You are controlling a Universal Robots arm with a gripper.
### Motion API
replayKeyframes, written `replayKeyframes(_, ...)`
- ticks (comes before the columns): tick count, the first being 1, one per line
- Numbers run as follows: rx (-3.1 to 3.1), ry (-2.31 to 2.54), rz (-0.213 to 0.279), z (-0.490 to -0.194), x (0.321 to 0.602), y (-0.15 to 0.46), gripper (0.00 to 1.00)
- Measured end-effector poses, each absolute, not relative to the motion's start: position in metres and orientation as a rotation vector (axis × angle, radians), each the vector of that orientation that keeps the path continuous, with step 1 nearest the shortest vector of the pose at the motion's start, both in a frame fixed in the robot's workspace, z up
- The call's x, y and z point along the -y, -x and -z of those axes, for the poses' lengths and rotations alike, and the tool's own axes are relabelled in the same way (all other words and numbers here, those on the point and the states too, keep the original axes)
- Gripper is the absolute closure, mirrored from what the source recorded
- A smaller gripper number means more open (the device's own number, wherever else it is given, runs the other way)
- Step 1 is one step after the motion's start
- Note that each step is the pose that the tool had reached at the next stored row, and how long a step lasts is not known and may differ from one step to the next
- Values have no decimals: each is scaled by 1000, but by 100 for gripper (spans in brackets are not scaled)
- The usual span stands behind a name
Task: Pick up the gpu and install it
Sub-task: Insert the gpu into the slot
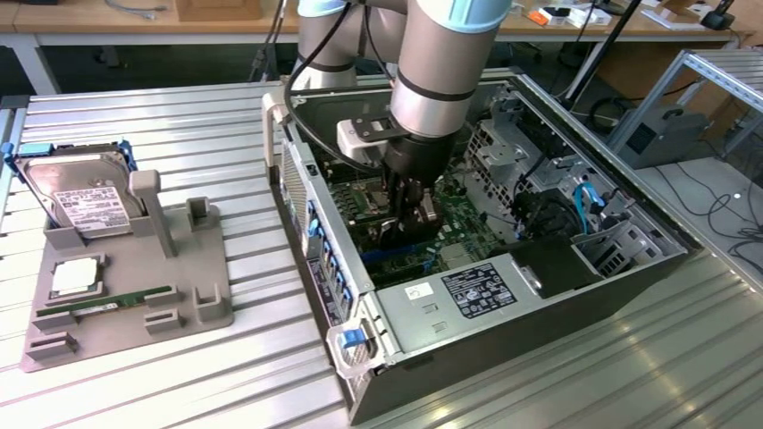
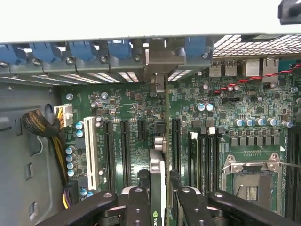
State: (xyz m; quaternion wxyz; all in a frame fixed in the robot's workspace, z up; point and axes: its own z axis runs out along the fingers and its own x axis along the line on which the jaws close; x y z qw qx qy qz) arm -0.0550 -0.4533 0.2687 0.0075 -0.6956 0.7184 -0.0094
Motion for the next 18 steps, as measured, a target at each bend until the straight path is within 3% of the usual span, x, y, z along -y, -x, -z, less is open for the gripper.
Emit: replayKeyframes(18,-2250,2179,39,-265,455,55,73)
